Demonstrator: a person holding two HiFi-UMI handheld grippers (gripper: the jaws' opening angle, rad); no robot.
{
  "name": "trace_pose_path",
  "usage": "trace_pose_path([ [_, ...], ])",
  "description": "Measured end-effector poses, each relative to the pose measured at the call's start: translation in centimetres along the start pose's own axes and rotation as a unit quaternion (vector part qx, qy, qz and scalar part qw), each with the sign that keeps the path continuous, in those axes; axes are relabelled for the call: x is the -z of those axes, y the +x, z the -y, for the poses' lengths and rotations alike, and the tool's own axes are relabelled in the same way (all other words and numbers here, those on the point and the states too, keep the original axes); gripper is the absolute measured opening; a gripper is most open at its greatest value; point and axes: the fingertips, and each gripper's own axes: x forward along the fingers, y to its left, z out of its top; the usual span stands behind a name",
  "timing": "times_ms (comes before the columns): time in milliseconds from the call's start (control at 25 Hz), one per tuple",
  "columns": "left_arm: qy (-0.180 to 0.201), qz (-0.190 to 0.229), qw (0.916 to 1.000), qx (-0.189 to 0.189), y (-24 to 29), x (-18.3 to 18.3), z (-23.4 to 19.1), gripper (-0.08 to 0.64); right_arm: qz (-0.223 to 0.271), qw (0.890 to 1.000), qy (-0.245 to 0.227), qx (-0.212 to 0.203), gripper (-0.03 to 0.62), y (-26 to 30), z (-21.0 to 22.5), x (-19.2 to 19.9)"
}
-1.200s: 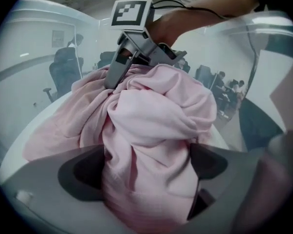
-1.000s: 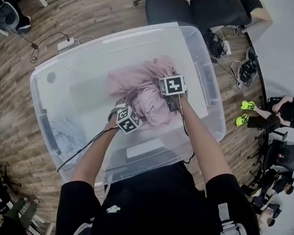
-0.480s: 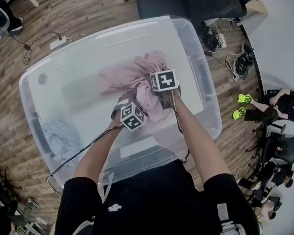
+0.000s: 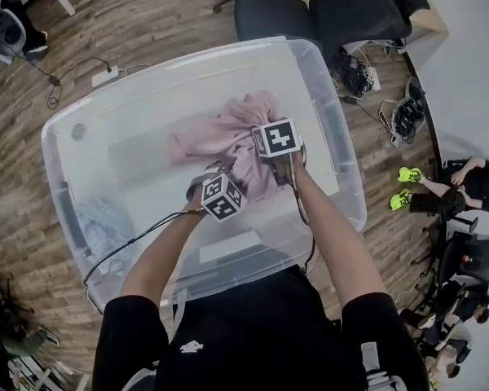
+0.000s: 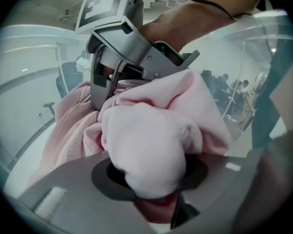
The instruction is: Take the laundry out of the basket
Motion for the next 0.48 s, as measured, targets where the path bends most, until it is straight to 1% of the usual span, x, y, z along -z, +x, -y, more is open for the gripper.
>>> trace_pose_path([
  [320,0.024,0.006,0.9994,-0.025,-3.2,-2.1,-1.0,0.193,0.054,0.998,-0.001,-0.022,0.15,-4.0,-0.7,-2.6],
  [480,0.042,0.009,0.9974,-0.058,-5.7,-3.5,-2.8,0.192,0.106,0.994,0.003,-0.04,0.15,-7.0,-1.4,-5.1],
])
